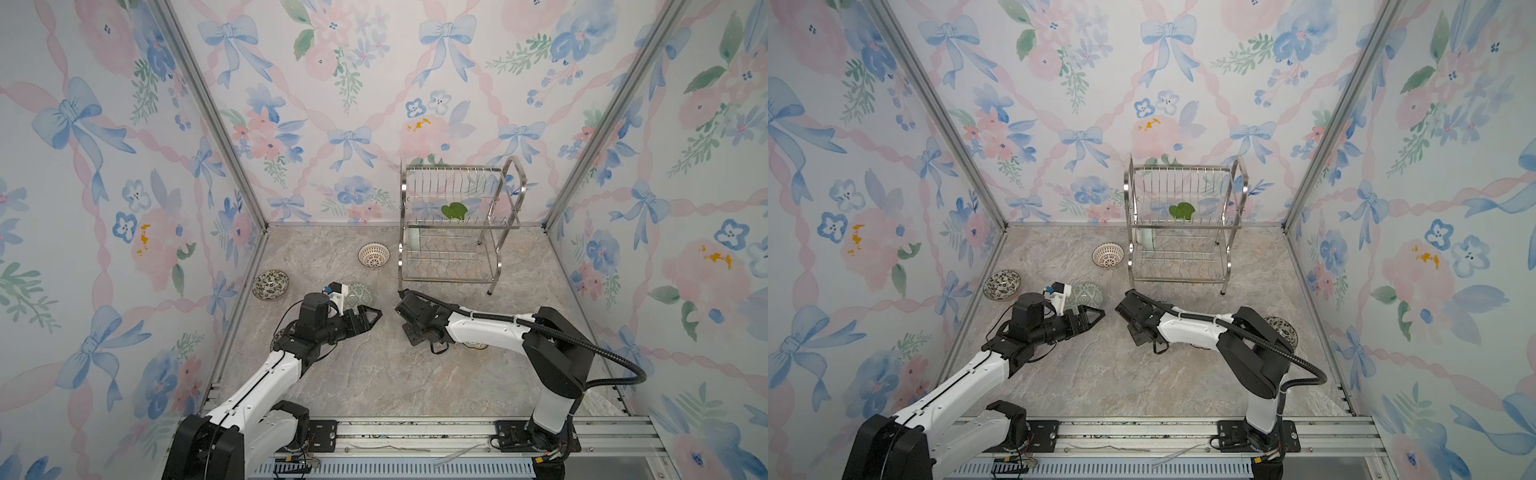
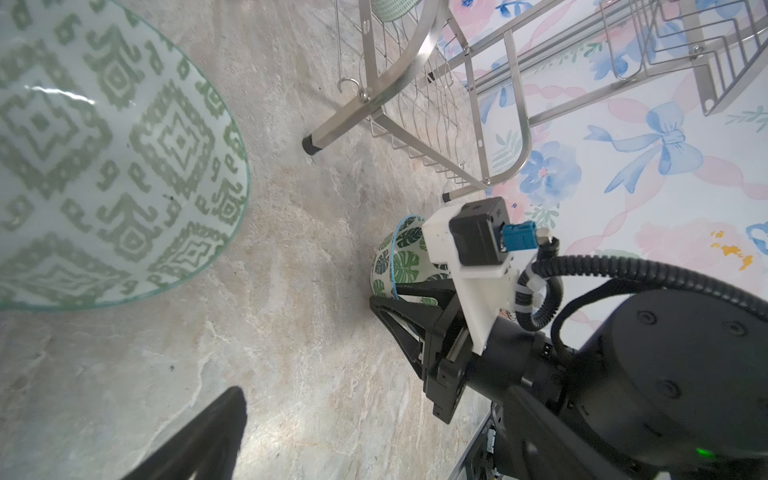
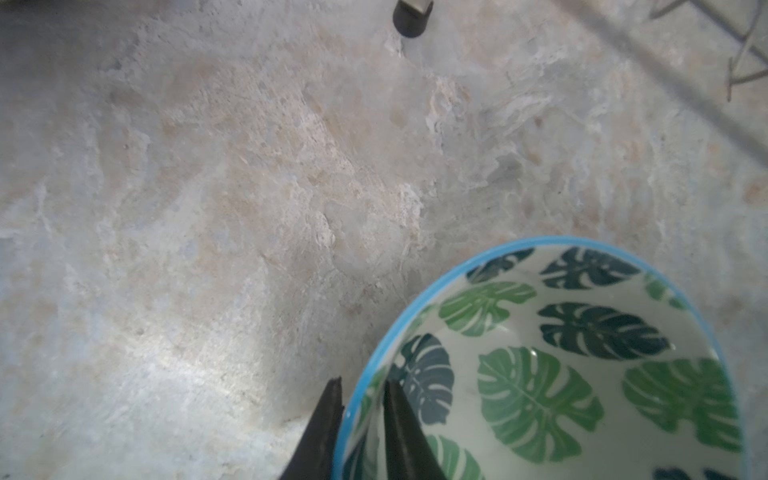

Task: Load the bowls into the dish rack
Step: 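Close the right gripper on the leaf-print bowl rim, then lift the leaf-print bowl toward the dish rack with the right gripper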

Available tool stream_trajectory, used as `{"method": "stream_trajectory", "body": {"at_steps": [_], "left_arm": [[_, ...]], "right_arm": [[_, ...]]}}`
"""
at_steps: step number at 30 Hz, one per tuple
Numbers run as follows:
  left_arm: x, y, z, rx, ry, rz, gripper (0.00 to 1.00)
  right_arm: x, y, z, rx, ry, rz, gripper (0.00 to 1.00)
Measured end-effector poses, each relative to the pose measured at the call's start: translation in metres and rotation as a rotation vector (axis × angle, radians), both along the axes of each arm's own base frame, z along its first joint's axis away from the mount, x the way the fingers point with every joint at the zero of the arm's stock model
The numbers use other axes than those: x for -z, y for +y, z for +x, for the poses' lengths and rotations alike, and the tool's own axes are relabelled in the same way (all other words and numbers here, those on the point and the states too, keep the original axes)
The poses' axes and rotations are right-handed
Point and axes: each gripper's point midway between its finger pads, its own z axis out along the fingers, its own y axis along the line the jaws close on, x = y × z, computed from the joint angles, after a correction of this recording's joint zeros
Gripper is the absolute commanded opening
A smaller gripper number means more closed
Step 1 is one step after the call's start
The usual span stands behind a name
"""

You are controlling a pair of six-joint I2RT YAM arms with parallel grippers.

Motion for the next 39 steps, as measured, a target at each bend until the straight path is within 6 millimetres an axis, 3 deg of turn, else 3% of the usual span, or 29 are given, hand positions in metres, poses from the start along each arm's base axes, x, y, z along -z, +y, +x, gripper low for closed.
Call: {"method": "stream_trajectory", "body": {"at_steps": [4, 13, 18, 23, 32, 39], "left_arm": [[0.000, -0.001, 0.001, 0.003, 0.001, 0.004, 0.98], [-0.009, -0.012, 0.005, 0.023, -0.039, 0.038, 0.98], [-0.027, -0.022, 0.014, 0.028, -0.094, 0.065, 0.98], [-0.045, -0.035, 0.030, 0.052, -0.129, 0.068, 0.98], [-0.069, -0.071, 0.063, 0.095, -0.158, 0.076, 0.98], [-0.073, -0.092, 0.089, 0.090, -0.172, 0.101, 0.98]], "right_arm": [[-0.018, -0.002, 0.007, 0.005, -0.053, 0.012, 0.06], [-0.033, 0.008, -0.008, -0.050, -0.040, 0.162, 0.01], [-0.073, 0.006, -0.005, -0.055, -0.087, 0.383, 0.00], [-0.119, -0.017, 0.021, 0.012, -0.180, 0.648, 0.00], [-0.166, -0.063, 0.082, 0.178, -0.301, 0.994, 0.00], [-0.174, -0.075, 0.120, 0.259, -0.319, 1.137, 0.00]]}}
